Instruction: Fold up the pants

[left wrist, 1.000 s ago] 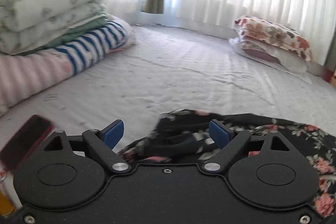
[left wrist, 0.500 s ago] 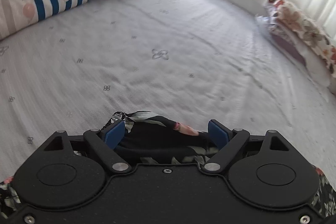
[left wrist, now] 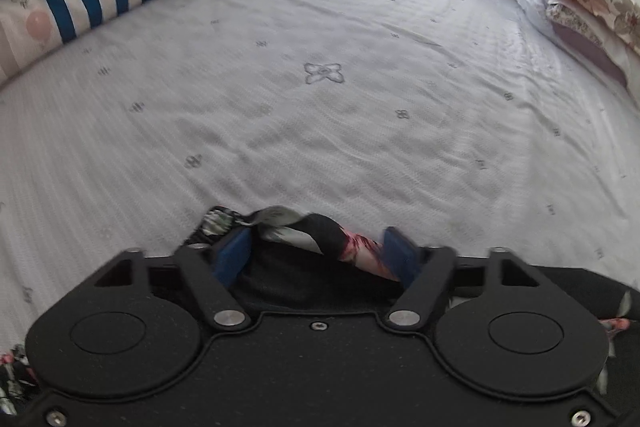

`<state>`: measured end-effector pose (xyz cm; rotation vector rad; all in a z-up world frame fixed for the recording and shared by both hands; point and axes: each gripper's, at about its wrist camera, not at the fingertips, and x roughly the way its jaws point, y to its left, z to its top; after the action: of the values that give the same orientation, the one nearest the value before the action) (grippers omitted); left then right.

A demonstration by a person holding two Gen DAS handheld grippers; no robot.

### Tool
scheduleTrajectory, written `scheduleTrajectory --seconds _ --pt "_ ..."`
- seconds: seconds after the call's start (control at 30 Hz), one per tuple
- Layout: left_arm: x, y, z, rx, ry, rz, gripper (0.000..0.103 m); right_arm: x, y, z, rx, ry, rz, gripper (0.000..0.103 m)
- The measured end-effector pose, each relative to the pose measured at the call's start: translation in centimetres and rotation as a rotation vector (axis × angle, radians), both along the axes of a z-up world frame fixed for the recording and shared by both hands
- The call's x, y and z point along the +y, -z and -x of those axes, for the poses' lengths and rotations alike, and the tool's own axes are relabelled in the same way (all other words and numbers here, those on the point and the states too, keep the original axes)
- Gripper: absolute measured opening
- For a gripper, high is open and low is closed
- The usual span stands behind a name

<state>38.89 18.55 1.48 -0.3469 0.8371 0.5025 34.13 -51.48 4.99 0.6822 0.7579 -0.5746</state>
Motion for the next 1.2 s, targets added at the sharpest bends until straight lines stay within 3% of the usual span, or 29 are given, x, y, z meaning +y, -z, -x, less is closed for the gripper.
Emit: scheduleTrajectory --seconds 0.03,0.1,0.13,0.23,0.4,0.57,0.67,0.7,0.73,0.87,1.0,1.2 --pt "-0.2 0.0 0.1 0.003 -0.002 -0.038 0.029 -0.2 0.6 -0.6 0.010 0.003 -0.005 0.103" --pt "-0.1 -0.1 0.7 -0.018 0.006 -0.052 0.012 -0.6 1.7 -1.8 0.024 0.010 -0.017 0.103" --pt "0.2 -0.3 1.0 -0.026 0.007 -0.037 0.008 -0.7 2.1 -2.4 0.028 0.010 -0.020 0.103" --pt "0.9 -0.7 2.0 -0.051 0.005 -0.010 0.004 -0.5 3.0 -4.5 0.059 -0.004 -0.006 0.103" --pt "1.2 -1.6 3.1 -0.088 0.028 -0.036 0.004 -0.5 4.4 -8.2 0.110 0.003 -0.021 0.103" --pt "1.9 -2.3 4.2 -0.110 0.022 -0.013 0.004 0.6 5.0 -10.0 0.180 -0.027 0.056 0.099" --pt "1.9 -2.7 4.5 -0.122 0.024 -0.017 0.003 1.5 4.5 -10.2 0.214 -0.038 0.123 0.059" --pt "1.8 -2.8 4.7 -0.127 0.027 -0.021 0.003 1.7 4.2 -10.1 0.233 -0.025 0.154 0.030" --pt "1.8 -3.0 4.9 -0.131 0.030 -0.025 0.003 1.7 3.9 -9.8 0.239 -0.020 0.167 0.008" --pt "1.8 -3.6 5.6 -0.142 0.033 -0.026 0.003 0.8 2.9 -8.0 0.152 -0.044 0.032 0.002" --pt "1.9 -4.5 6.7 -0.155 0.033 -0.021 0.003 1.4 0.7 -6.1 0.121 -0.030 0.100 0.002" --pt "2.1 -6.5 8.6 -0.178 0.034 -0.019 0.003 0.6 -2.3 -2.9 0.076 0.001 0.118 0.002"
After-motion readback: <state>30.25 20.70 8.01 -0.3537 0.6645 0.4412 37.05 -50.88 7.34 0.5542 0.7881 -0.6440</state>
